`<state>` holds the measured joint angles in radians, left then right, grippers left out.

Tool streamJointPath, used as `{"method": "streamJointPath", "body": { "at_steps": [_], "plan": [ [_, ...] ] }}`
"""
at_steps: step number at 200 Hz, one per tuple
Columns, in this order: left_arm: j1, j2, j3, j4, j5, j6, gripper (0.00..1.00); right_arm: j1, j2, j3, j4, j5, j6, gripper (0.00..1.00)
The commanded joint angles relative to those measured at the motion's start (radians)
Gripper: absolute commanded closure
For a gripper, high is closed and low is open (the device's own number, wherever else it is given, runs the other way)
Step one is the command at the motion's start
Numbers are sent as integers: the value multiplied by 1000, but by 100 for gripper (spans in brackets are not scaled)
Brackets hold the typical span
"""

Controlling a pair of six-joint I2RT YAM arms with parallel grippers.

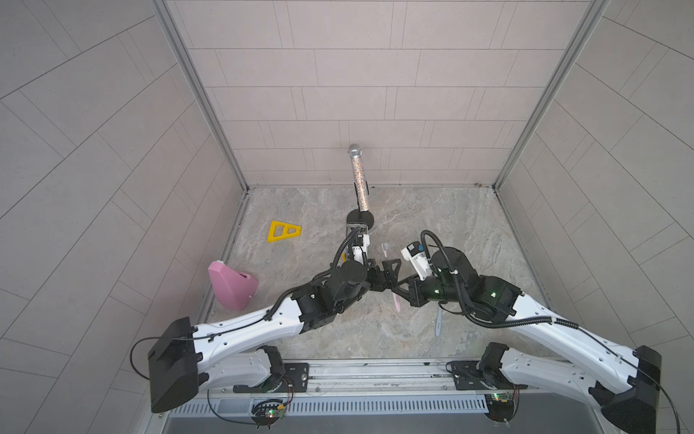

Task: Place the toothbrush into the toothbrush holder
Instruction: Pick up the toothbrush from the center of the board.

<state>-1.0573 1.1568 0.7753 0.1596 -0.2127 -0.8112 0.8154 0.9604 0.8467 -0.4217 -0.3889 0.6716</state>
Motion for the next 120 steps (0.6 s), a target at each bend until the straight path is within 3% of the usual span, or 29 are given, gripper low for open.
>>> {"method": "streamJointPath", "body": {
  "at_steps": [1, 74, 102, 120],
  "plan": [
    [5, 2, 19, 3, -31, 7, 8, 18, -20, 17, 21, 10, 4, 91],
    [79, -8, 18, -24, 53, -23, 27, 75, -20, 8, 21, 26, -43, 91],
    [87, -17, 21, -28, 74, -29, 45, 83, -7, 9, 26, 26, -51, 92],
    [92, -13, 23, -19, 99, -37, 52, 91, 2, 11, 24, 30, -59, 92]
  ]
}}
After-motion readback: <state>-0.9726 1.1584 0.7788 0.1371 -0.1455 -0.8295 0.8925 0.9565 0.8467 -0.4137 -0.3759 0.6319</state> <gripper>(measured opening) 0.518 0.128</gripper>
